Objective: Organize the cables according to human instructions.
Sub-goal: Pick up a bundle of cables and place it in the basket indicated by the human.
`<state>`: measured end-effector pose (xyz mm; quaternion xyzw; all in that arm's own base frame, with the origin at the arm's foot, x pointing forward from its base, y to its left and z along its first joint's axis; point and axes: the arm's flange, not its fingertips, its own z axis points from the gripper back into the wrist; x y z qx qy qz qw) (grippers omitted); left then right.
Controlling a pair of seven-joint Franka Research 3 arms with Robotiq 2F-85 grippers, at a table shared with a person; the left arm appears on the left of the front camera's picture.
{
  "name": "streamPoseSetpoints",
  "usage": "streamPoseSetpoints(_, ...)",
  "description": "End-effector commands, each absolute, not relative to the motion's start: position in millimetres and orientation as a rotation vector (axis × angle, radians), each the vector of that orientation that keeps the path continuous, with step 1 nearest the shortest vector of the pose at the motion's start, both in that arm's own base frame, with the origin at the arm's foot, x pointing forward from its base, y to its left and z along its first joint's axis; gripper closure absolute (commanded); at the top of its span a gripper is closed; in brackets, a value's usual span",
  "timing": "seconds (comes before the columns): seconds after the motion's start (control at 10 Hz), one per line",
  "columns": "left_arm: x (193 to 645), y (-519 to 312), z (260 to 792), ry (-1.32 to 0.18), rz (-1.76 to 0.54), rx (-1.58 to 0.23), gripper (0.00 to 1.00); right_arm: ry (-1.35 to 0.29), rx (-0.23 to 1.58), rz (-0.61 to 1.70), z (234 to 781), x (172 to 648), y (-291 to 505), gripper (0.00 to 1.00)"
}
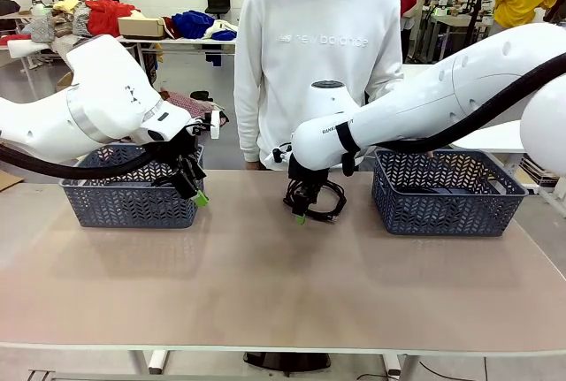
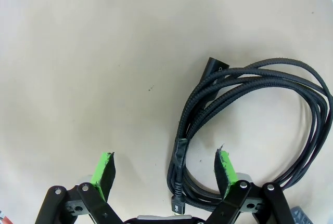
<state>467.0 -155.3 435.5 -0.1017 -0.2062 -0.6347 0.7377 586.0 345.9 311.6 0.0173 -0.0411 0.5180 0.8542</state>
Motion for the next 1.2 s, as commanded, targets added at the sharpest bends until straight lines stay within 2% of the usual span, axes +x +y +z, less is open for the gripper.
streamPoseSetpoints(0.0, 467.8, -152.0, 436.8, -0.449, -1.404, -0.227, 0.00, -0.080, -0.004, 1.066, 313.9, 591.7, 354.5, 0.00)
streamPoseSetpoints(0.1, 467.8, -152.0, 436.8, -0.449, -1.404, -0.227, 0.00, -0.084, -0.003, 1.074, 313.4, 591.8, 354.9, 0.00)
streamPoseSetpoints(0.7, 467.8, -152.0, 436.8, -0.449, -1.404, -0.227, 0.00, -0.042, 0.003, 1.045, 314.7, 594.6, 355.7, 0.60)
streamPoseSetpoints(0.8, 467.8, -152.0, 436.8, -0.449, -1.404, -0.227, 0.00, -0.039, 0.004, 1.047, 313.5, 594.2, 355.4, 0.46)
streamPoseSetpoints(0.9, 467.8, -152.0, 436.8, -0.449, -1.404, -0.227, 0.00, -0.051, 0.014, 1.042, 316.2, 593.7, 354.6, 0.80)
streamPoseSetpoints(1.0, 467.8, -152.0, 436.8, -0.449, -1.404, -0.227, 0.00, -0.054, 0.018, 1.040, 318.3, 593.8, 354.4, 0.66)
streamPoseSetpoints(1.1, 467.8, -152.0, 436.8, -0.449, -1.404, -0.227, 0.00, -0.053, 0.019, 1.041, 318.8, 593.3, 354.9, 1.00)
